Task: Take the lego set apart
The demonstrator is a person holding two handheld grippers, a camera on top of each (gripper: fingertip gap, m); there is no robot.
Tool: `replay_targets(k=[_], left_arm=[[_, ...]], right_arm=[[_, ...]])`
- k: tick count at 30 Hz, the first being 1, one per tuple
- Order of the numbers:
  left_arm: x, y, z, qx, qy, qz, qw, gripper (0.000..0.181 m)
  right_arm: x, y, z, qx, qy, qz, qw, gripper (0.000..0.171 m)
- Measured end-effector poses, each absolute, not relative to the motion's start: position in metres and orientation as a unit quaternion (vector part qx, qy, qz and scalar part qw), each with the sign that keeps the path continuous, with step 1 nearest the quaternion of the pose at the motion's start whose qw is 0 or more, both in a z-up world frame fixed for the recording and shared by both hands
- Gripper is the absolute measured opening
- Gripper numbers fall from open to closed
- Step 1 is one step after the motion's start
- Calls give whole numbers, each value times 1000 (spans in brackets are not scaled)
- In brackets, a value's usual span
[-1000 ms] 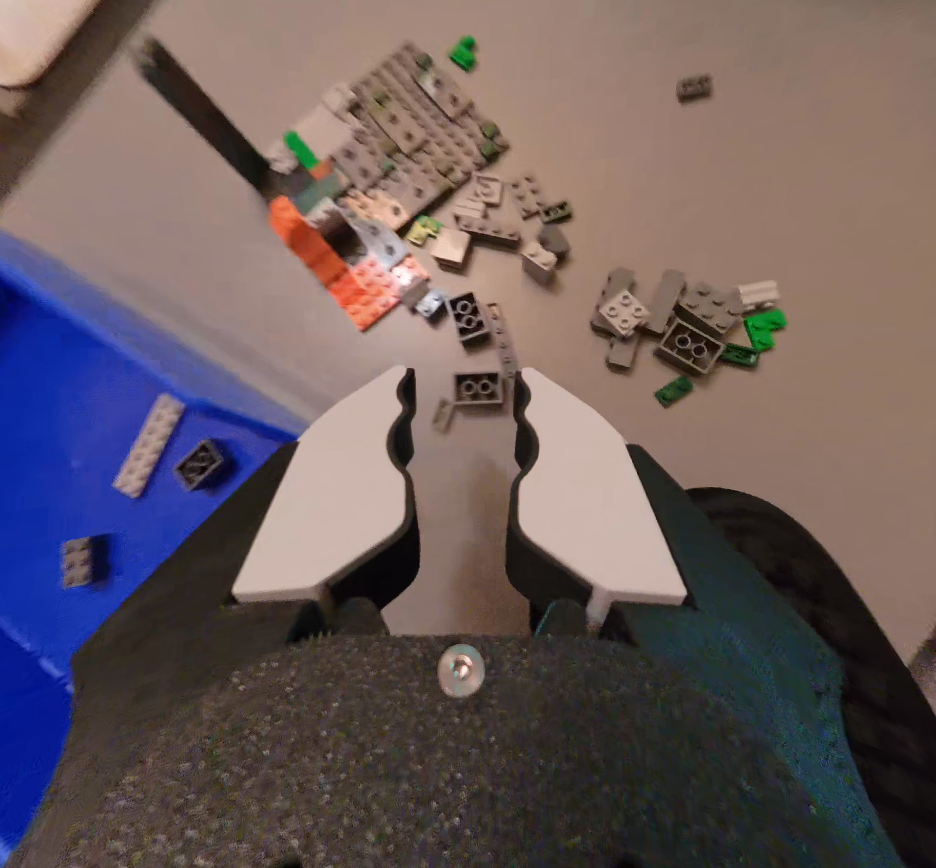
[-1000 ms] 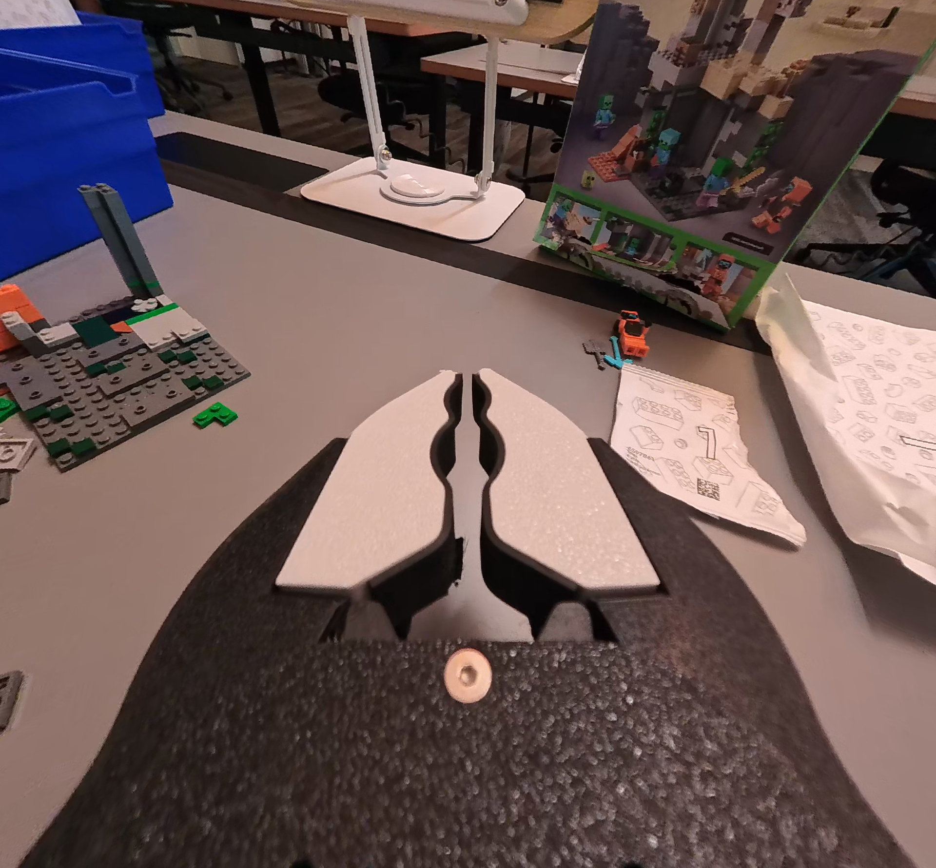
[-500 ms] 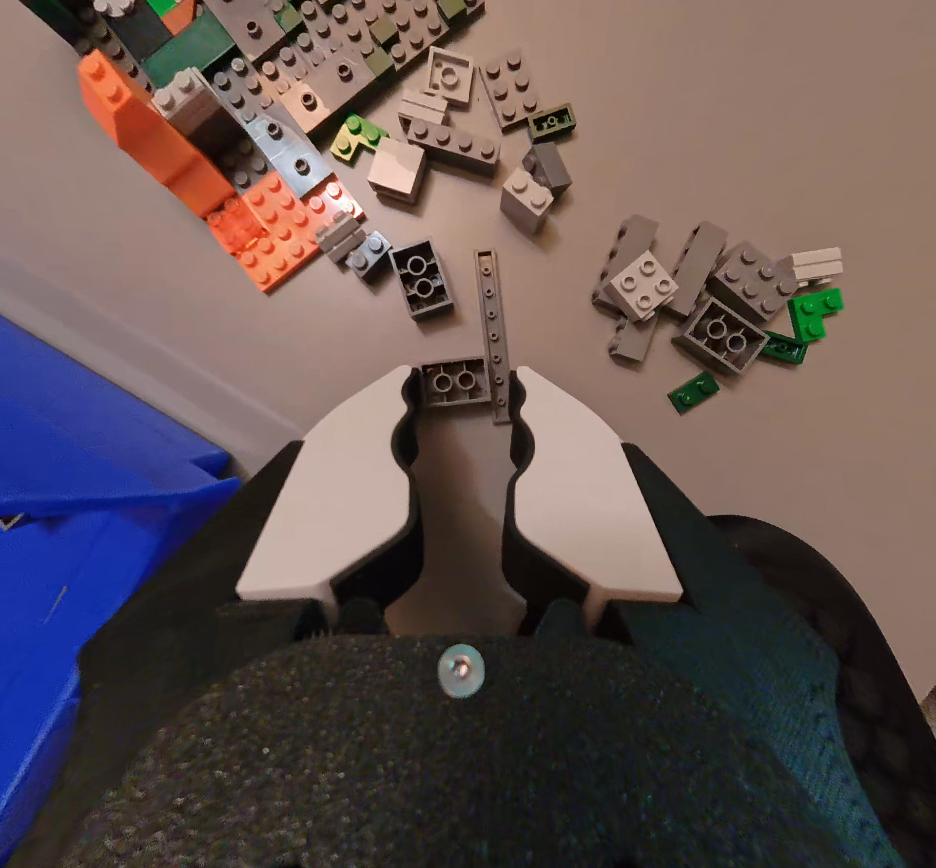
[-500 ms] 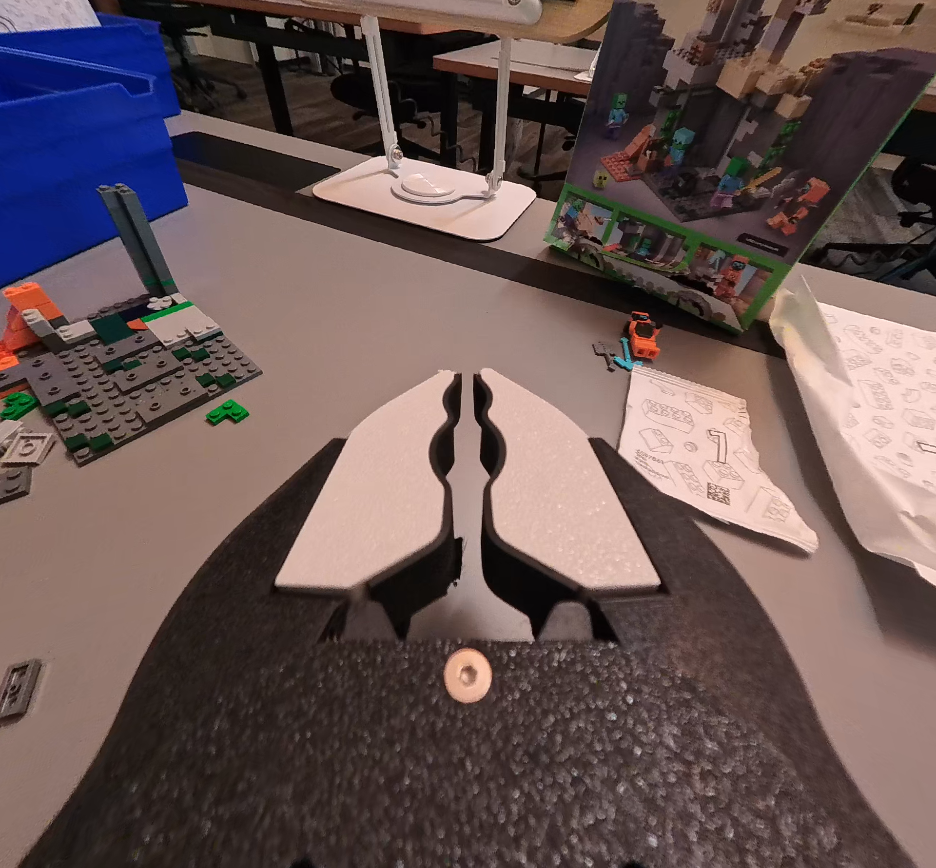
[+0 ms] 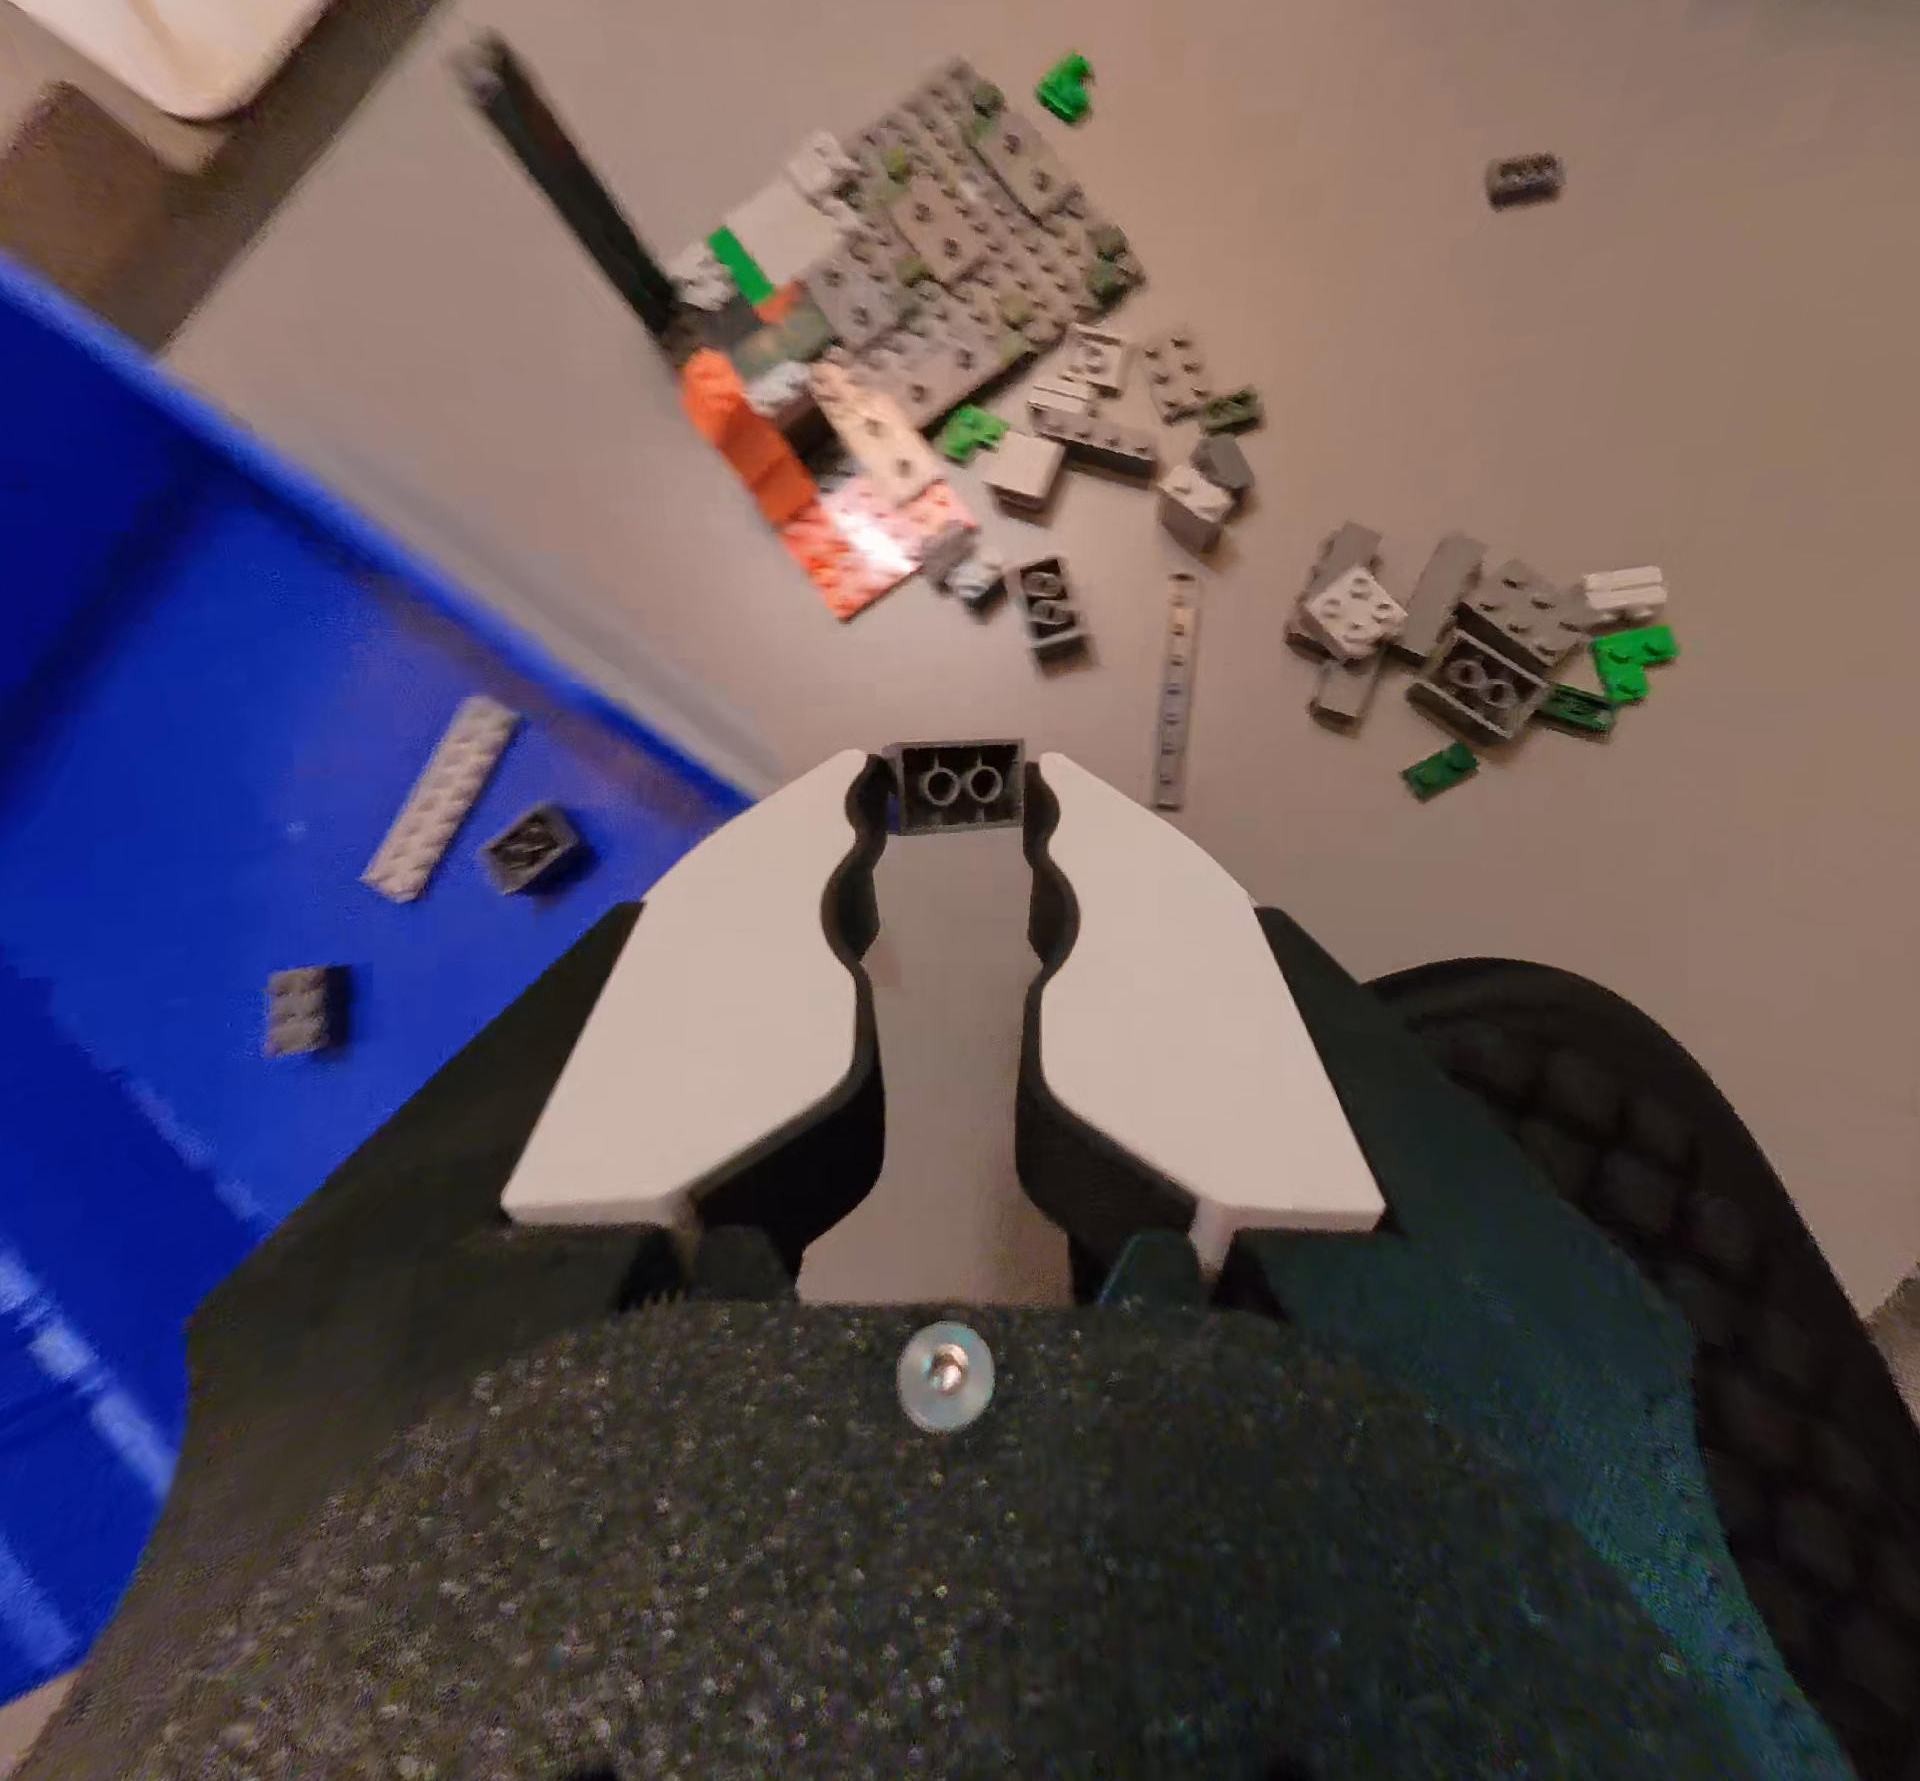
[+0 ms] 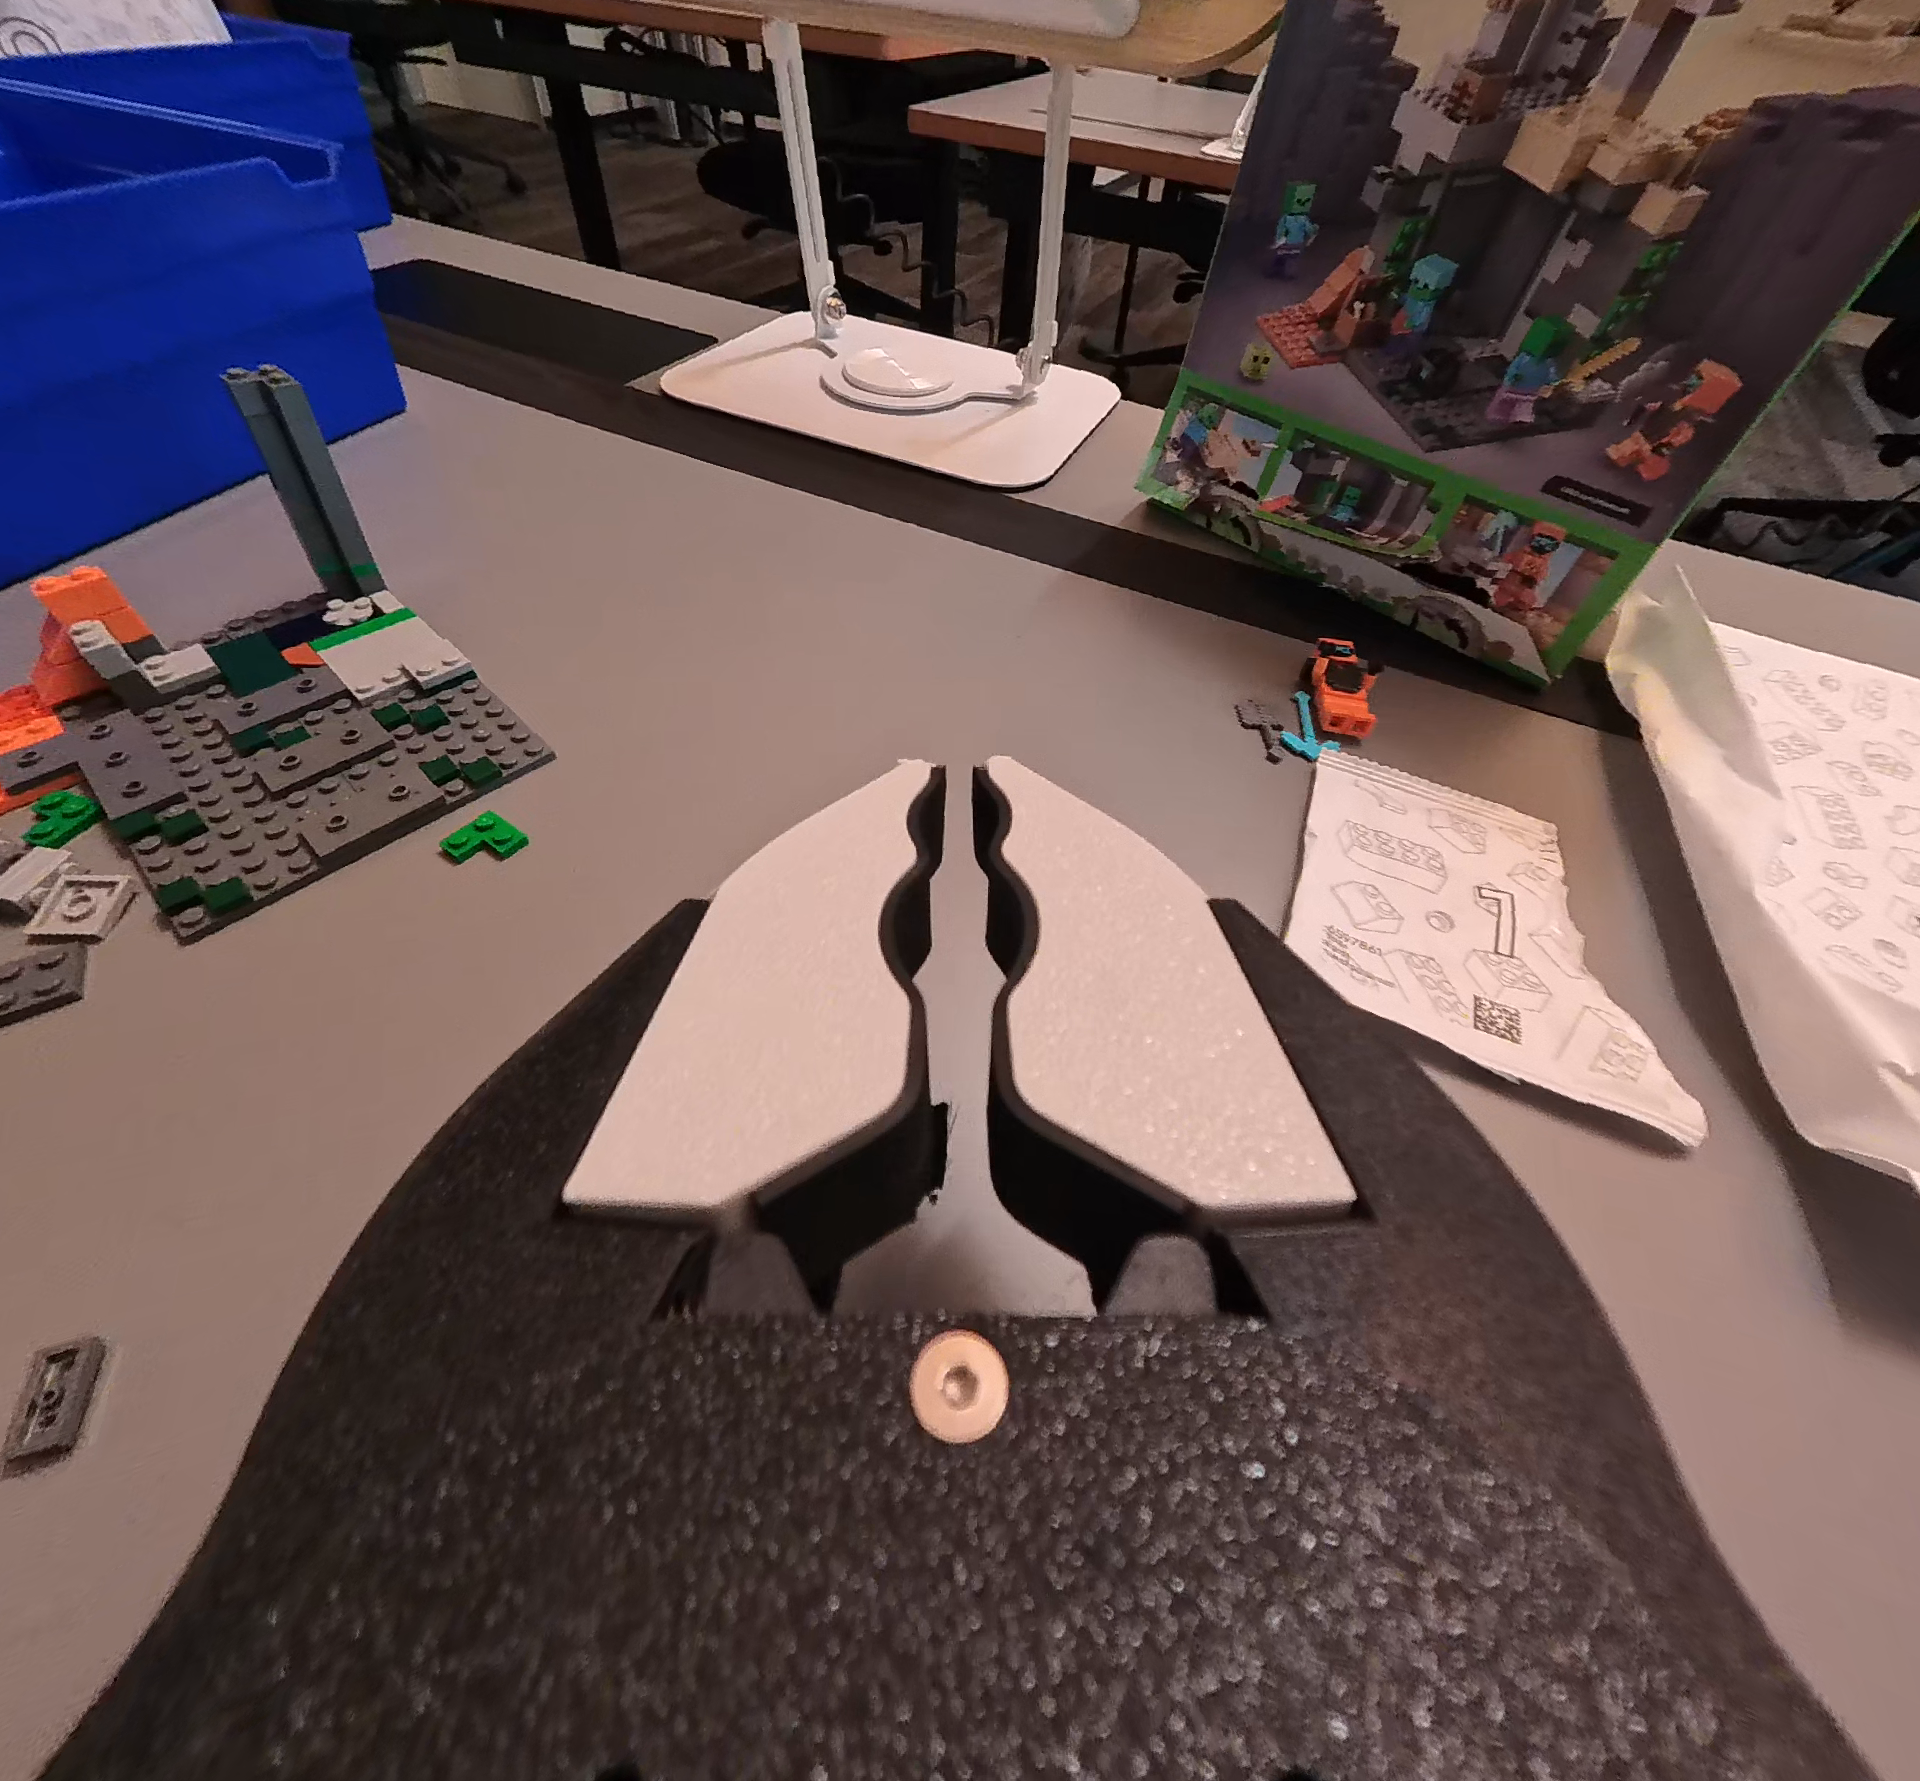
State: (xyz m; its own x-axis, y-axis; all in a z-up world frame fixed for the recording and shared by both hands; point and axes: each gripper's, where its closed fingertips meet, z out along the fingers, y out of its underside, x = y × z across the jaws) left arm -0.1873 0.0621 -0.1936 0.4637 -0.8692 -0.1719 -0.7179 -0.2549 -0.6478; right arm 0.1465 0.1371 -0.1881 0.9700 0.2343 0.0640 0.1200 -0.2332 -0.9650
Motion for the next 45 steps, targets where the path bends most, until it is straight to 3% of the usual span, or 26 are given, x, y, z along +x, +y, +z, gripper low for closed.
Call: replay_targets(k=[4, 6, 7, 9, 14, 24, 32, 35, 38, 45], left_arm=[[-230, 110, -150, -800, 418, -75, 424, 25], [-250, 127, -150, -818, 391, -47, 420, 26], [-254, 132, -151, -820, 386, -39, 421, 36], [-253, 137, -151, -820, 379, -38, 427, 46], [-215, 119, -152, -799, 410, -82, 433, 40], [-127, 72, -249, -803, 498, -165, 284, 47], [-121, 87, -267, -821, 468, -146, 292, 46], [-118, 87, -268, -821, 457, -166, 298, 41], [-119, 88, -267, -815, 468, -151, 305, 18], [-123, 75, -262, -796, 497, -146, 312, 17]], right_arm=[[146, 137, -188, -784, -115, 49, 608, 5], [145, 137, -188, -784, -116, 49, 608, 5], [145, 136, -188, -784, -116, 49, 608, 5], [146, 136, -187, -783, -116, 49, 609, 5], [146, 136, -187, -783, -116, 50, 609, 5], [129, 133, -184, -774, -152, 70, 611, 5], [83, 119, -193, -767, -257, 116, 577, 7], [57, 110, -199, -757, -307, 133, 561, 7], [22, 95, -207, -754, -361, 191, 514, 9], [-48, 75, -233, -739, -509, 205, 392, 24]])
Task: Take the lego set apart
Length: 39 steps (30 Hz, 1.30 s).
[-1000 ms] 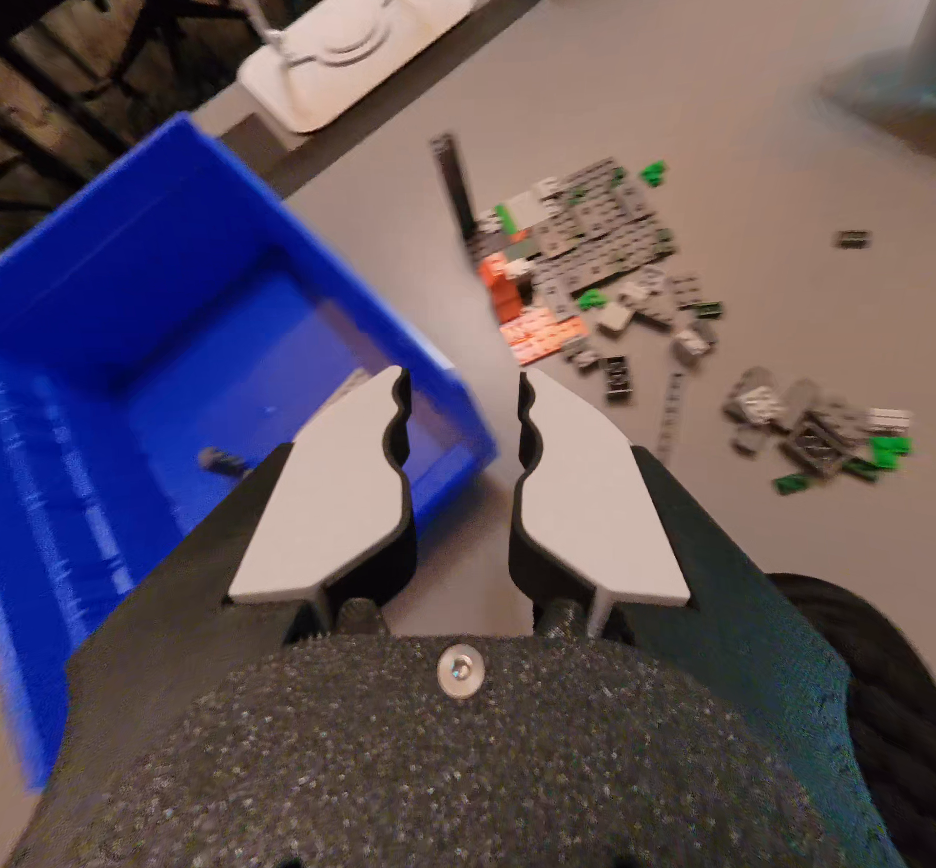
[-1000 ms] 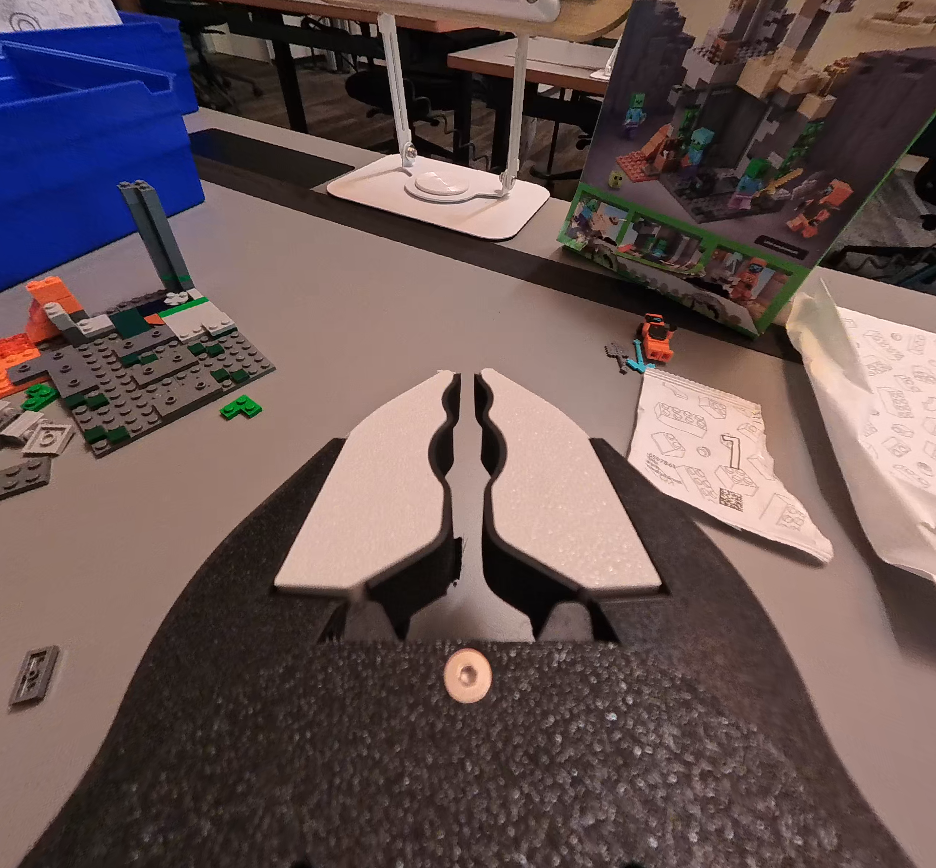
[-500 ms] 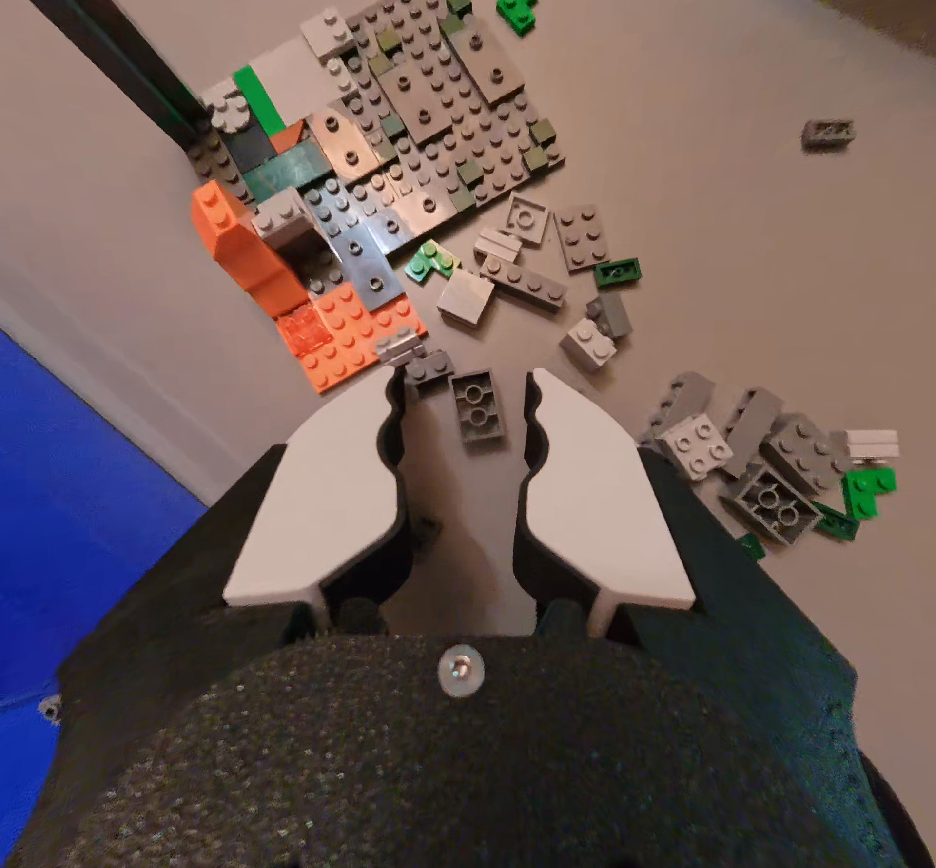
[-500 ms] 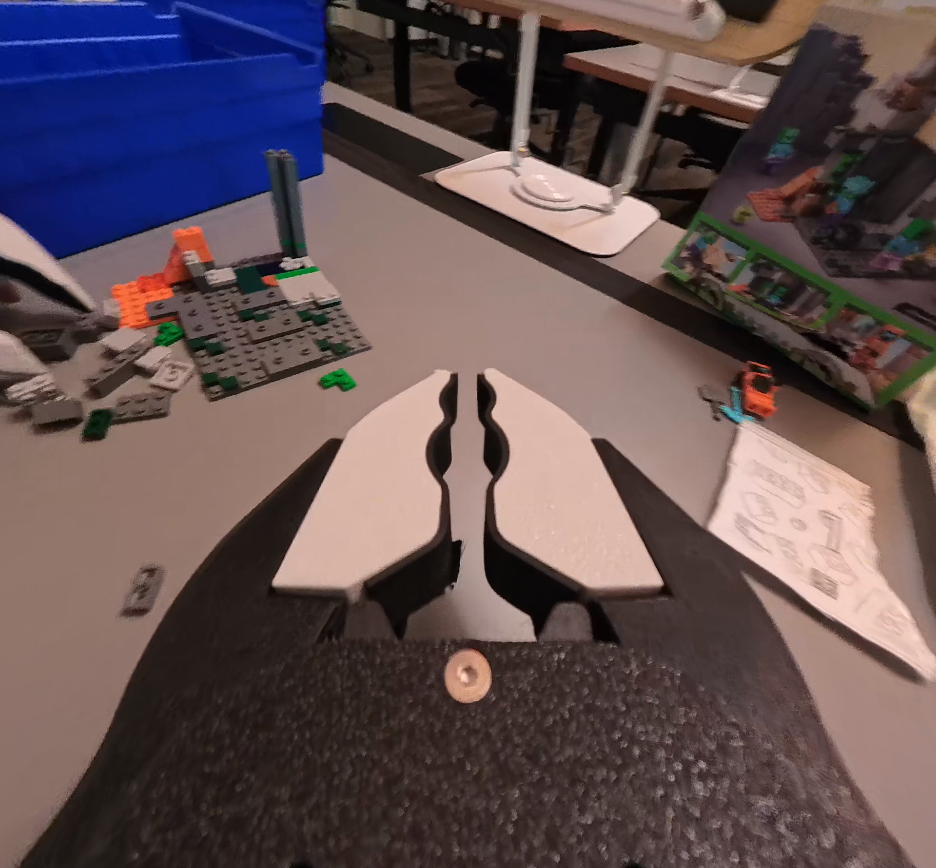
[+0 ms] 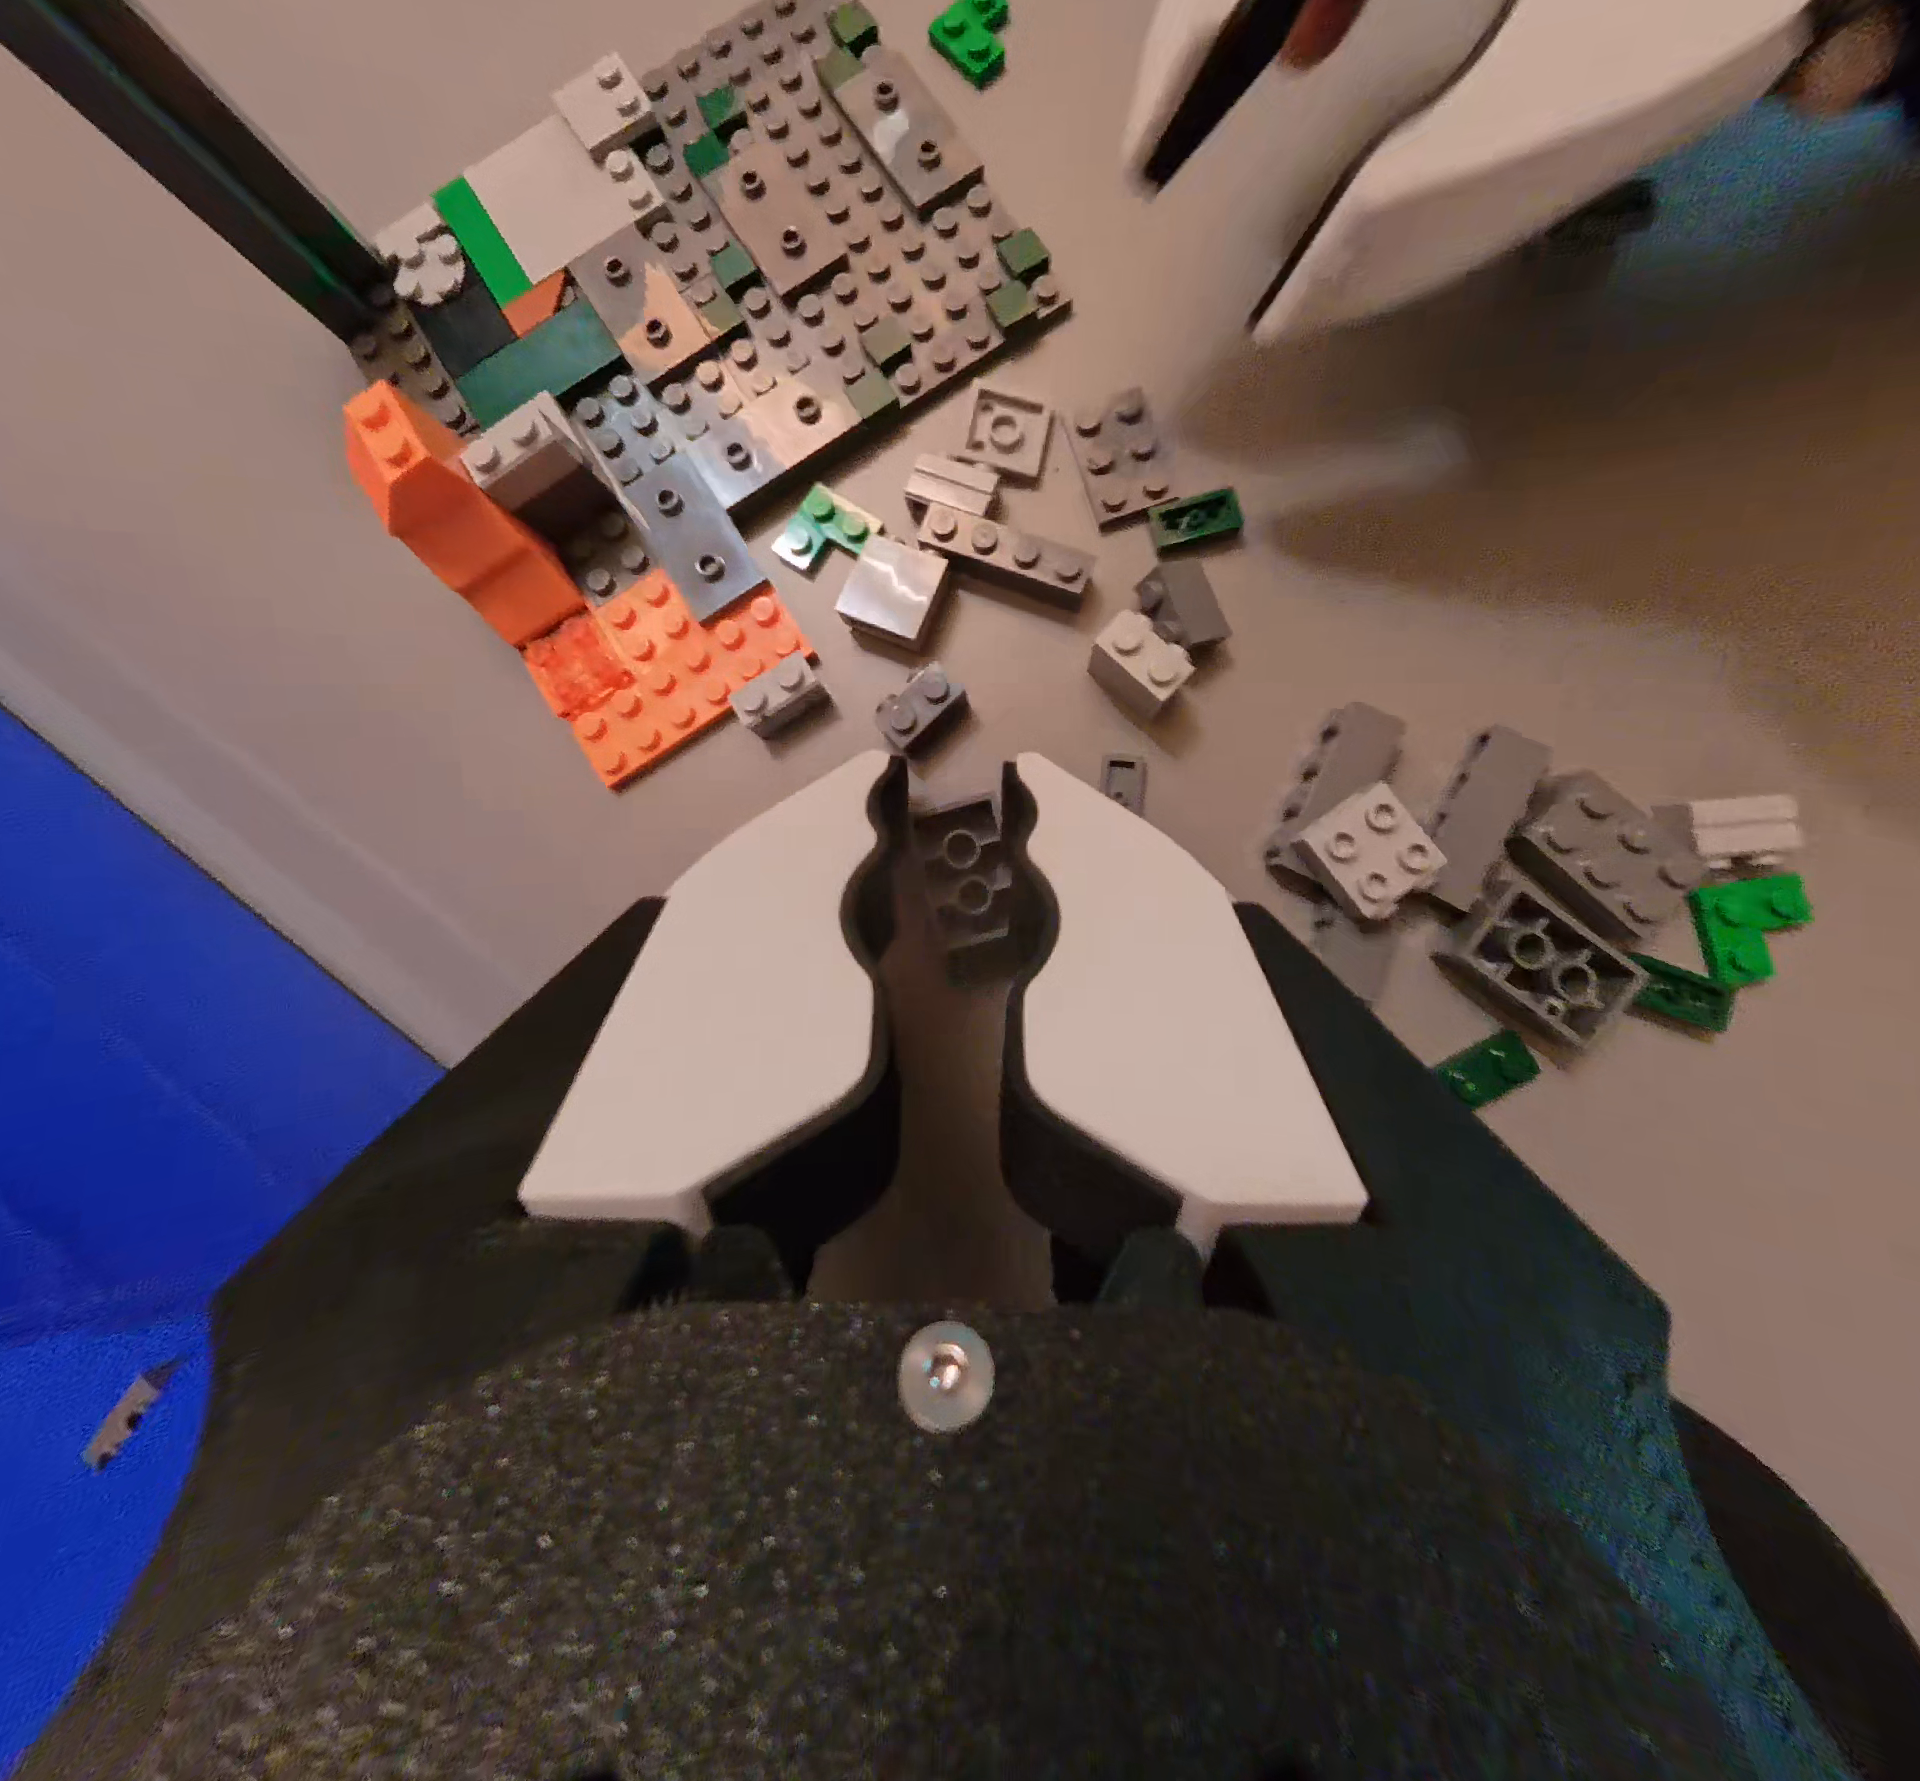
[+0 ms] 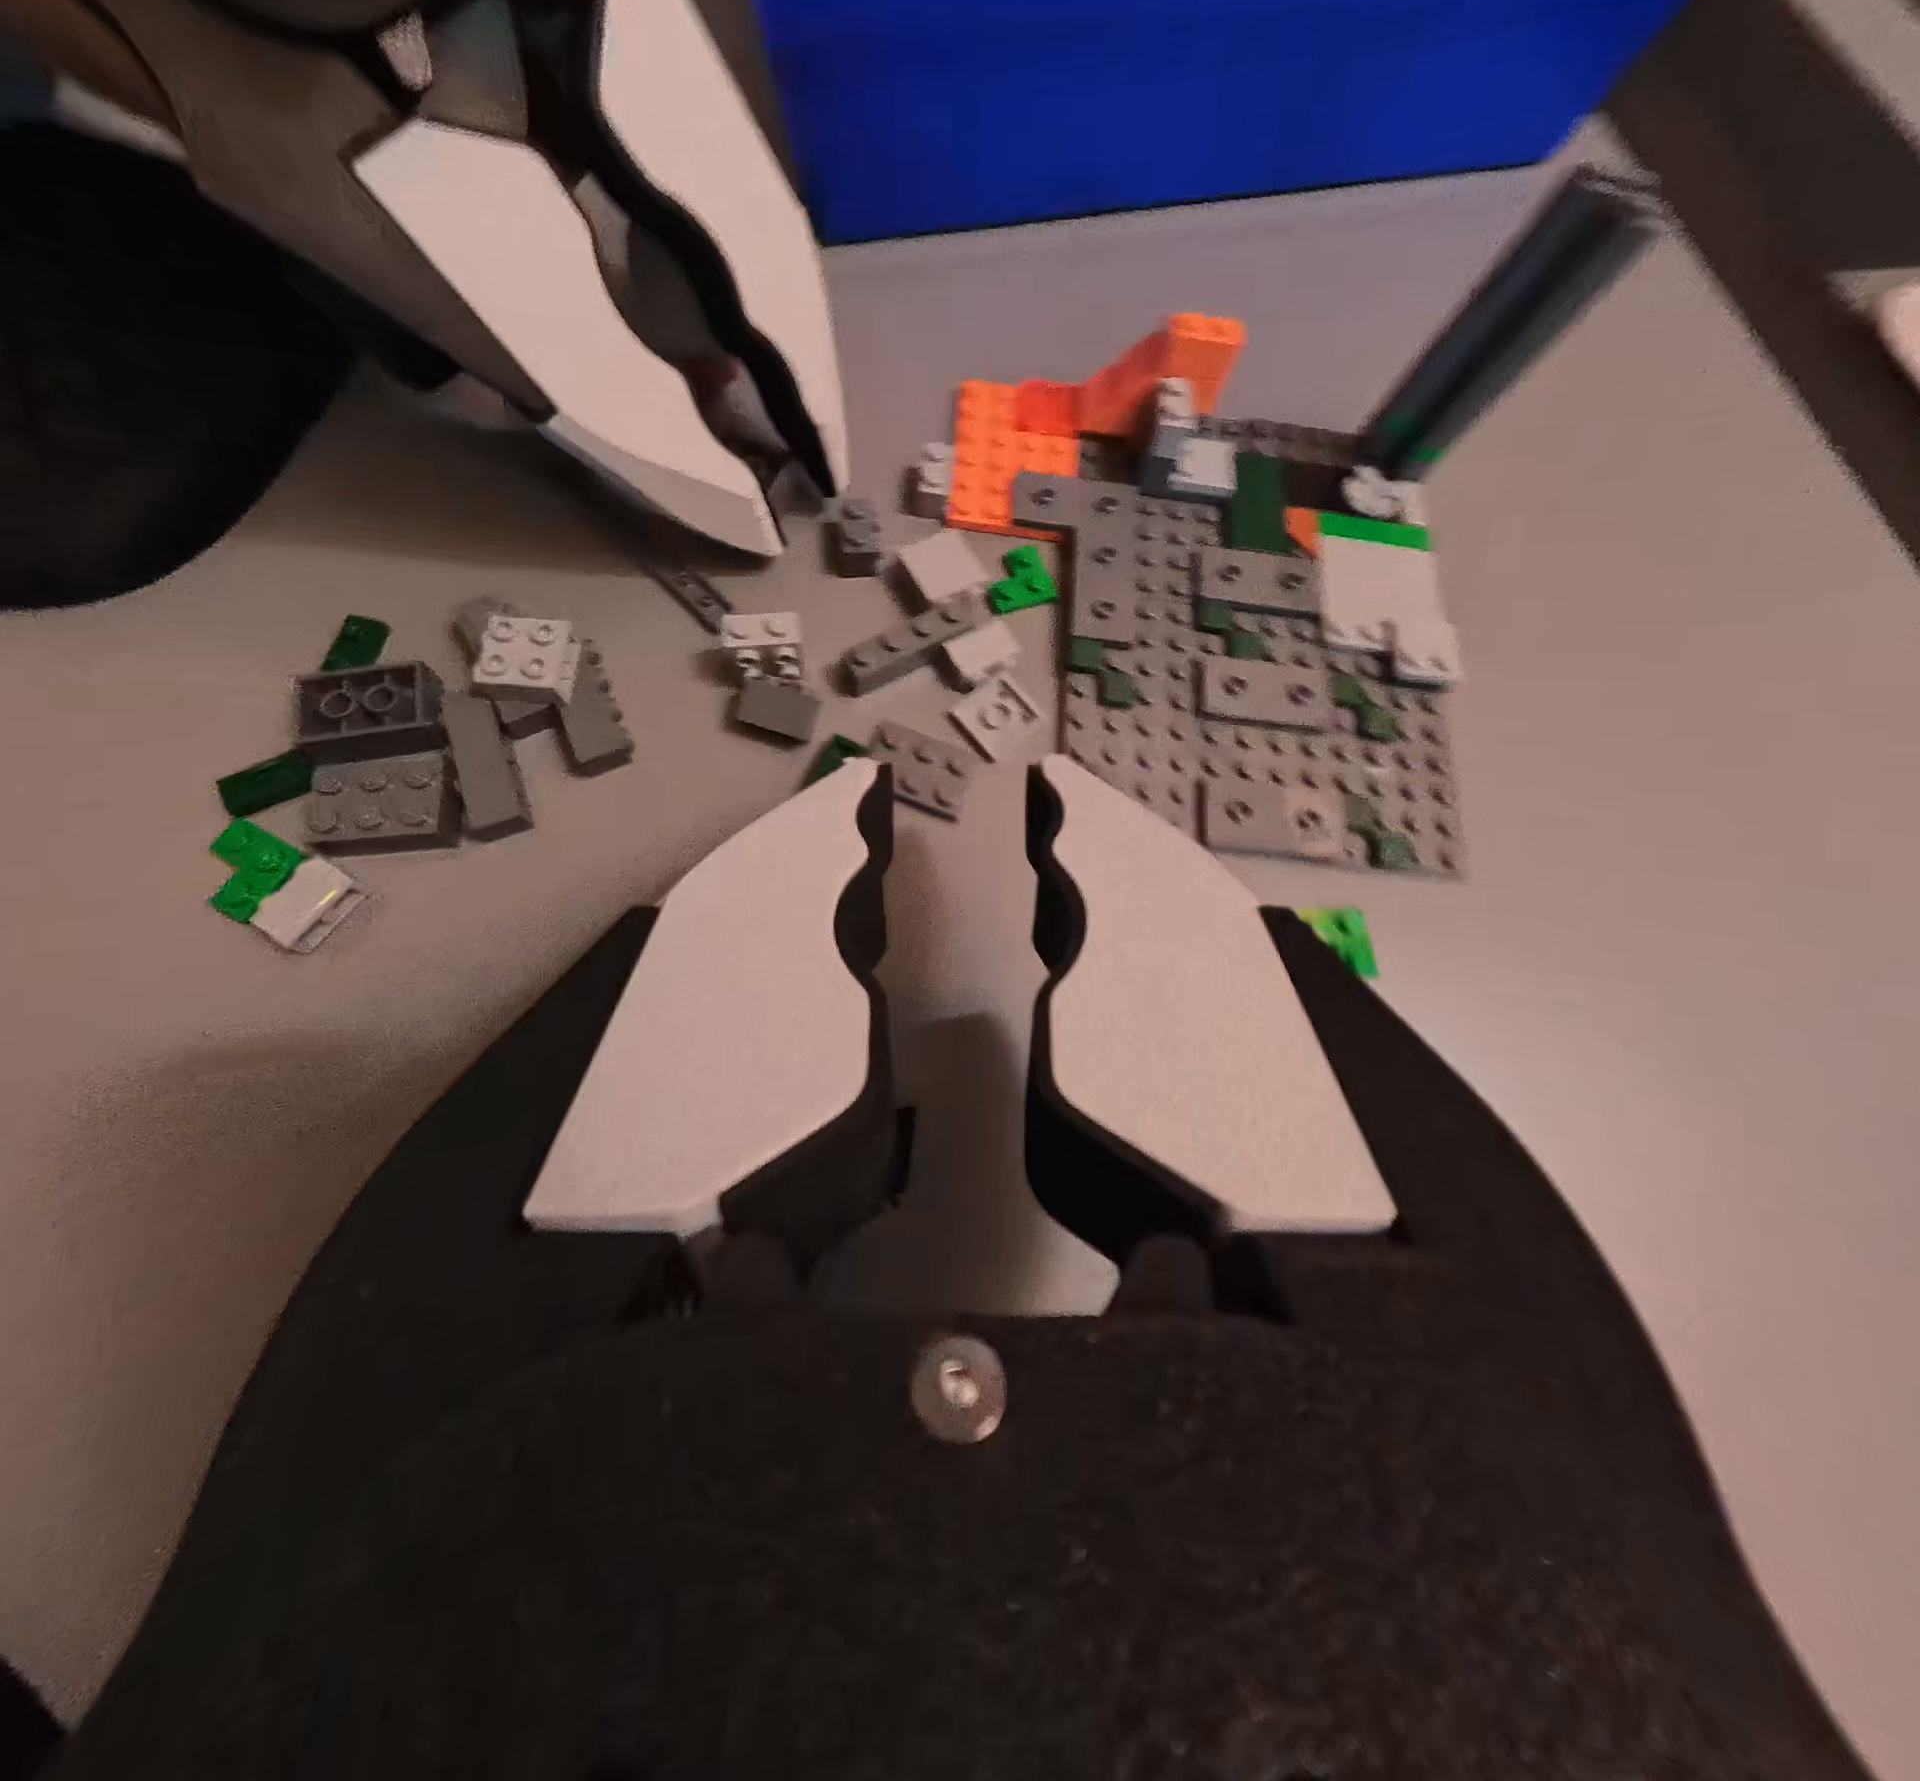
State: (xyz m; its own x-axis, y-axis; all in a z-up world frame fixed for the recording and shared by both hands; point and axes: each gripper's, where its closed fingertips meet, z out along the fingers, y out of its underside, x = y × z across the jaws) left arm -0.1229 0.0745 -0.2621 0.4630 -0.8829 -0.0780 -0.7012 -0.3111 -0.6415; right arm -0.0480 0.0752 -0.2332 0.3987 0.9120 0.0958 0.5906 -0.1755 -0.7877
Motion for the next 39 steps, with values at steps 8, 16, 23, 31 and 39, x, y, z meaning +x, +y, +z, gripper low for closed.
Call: replay_targets(k=[8, 16, 23, 31, 39], left_arm=[[-136, 67, -227, -783, 472, -176, 366, 17], [-154, 72, -207, -775, 444, -189, 409, 17], [-205, 116, -148, -769, 359, -174, 499, 17], [-256, 166, -174, -831, 325, -104, 440, 31], [-202, 127, -149, -742, 418, -160, 498, 40]], right_arm=[[-85, 87, -262, -728, -608, 185, 256, 41], [-89, 88, -268, -721, -646, 158, 195, 24], [-89, 89, -267, -717, -644, 132, 234, 8], [-79, 77, -251, -727, -608, 163, 274, 8], [-75, 70, -211, -728, -536, 241, 354, 8]])
